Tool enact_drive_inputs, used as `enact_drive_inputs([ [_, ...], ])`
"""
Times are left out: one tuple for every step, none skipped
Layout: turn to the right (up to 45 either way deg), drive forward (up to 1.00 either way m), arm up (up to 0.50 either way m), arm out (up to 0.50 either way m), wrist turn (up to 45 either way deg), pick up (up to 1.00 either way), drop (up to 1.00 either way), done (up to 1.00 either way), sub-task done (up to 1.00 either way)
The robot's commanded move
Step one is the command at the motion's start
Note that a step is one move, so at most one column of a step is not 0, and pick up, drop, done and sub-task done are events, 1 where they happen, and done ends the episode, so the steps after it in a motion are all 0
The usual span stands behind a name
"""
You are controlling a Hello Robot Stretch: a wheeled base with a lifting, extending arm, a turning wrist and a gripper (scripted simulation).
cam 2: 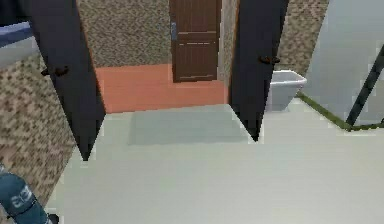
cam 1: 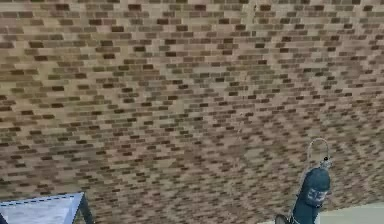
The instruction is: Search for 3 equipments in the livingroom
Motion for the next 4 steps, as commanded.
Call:
enact_drive_inputs([
  [-45.0, 0.0, 0.0, 0.0, 0.0, 0.0, 0.0, 0.0, 0.0],
  [-24.0, 0.0, 0.0, 0.0, 0.0, 0.0, 0.0, 0.0, 0.0],
  [0.0, 0.0, 0.0, 0.0, 0.0, 0.0, 0.0, 0.0, 1.0],
  [-45.0, 0.0, 0.0, 0.0, 0.0, 0.0, 0.0, 0.0, 0.0],
])
